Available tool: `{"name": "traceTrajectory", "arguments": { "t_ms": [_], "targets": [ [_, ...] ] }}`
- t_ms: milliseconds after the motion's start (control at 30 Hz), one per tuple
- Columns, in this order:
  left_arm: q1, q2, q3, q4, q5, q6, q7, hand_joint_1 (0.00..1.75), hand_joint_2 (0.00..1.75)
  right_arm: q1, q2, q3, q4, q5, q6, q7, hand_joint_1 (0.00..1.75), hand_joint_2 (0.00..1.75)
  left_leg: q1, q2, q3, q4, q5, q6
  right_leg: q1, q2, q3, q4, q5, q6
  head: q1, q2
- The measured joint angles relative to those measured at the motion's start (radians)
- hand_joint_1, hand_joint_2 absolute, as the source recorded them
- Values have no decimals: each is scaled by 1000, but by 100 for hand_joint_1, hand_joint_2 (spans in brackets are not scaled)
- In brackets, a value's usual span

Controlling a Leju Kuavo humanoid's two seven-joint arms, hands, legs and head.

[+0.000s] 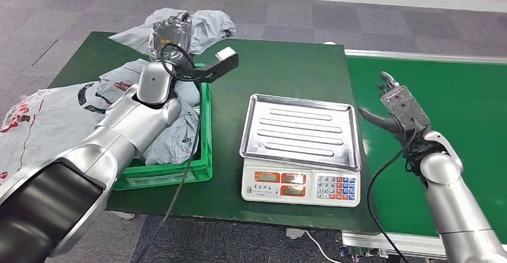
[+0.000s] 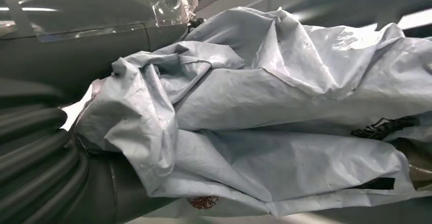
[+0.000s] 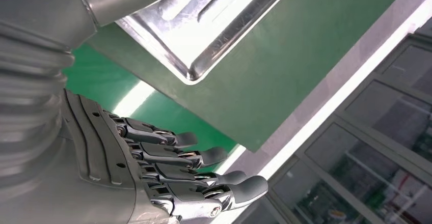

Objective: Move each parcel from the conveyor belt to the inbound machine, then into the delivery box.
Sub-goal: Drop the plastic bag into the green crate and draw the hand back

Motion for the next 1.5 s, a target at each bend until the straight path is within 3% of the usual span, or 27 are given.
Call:
{"name": "traceTrajectory", "arguments": {
  "t_ms": [233, 433, 900, 1000, 1033, 1133, 1167, 1300, 1500],
  "targets": [
    [17, 40, 0, 51, -125, -205, 95, 175, 175, -3, -12, -1, 0, -5, 11, 1, 0, 175, 0, 0, 0, 0, 0, 0, 0, 0, 0, 0, 0, 0, 0, 0],
    [46, 67, 0, 78, -156, -415, 89, 175, 175, -6, -13, -2, 0, 3, 31, 13, 0, 175, 0, 0, 0, 0, 0, 0, 0, 0, 0, 0, 0, 0, 0, 0],
    [53, 79, 0, 95, -161, -454, 81, 175, 175, -10, -13, -2, 0, 2, 38, 16, 0, 175, 0, 0, 0, 0, 0, 0, 0, 0, 0, 0, 0, 0, 0, 0],
    [53, 80, 0, 96, -174, -517, 55, 175, 175, -13, -16, -2, 0, -2, 48, 14, 0, 175, 0, 0, 0, 0, 0, 0, 0, 0, 0, 0, 0, 0, 0, 0],
    [53, 80, 0, 97, -178, -558, 35, 155, 175, -15, -18, -2, 1, -5, 55, 13, 0, 175, 0, 0, 0, 0, 0, 0, 0, 0, 0, 0, 0, 0, 0, 0],
    [53, 80, 0, 97, -177, -671, -25, 24, 175, -24, -31, -2, 5, -12, 77, 6, 0, 175, 0, 0, 0, 0, 0, 0, 0, 0, 0, 0, 0, 0, 0, 0],
    [53, 80, 0, 96, -173, -689, -36, 0, 175, -24, -35, -2, 6, -14, 82, 4, 0, 175, 0, 0, 0, 0, 0, 0, 0, 0, 0, 0, 0, 0, 0, 0],
    [52, 79, 24, 91, -115, -661, -38, 0, 175, -8, -53, -6, 2, -20, 98, 6, 0, 175, 0, 0, 0, 0, 0, 0, 0, 0, 0, 0, 0, 0, 0, 0],
    [52, 59, 153, 59, 55, -552, -82, 0, 175, 21, -53, -19, -22, 17, 105, 38, 0, 175, 0, 0, 0, 0, 0, 0, 0, -1, 0, 0, 0, 0, 0, 0]
  ]
}}
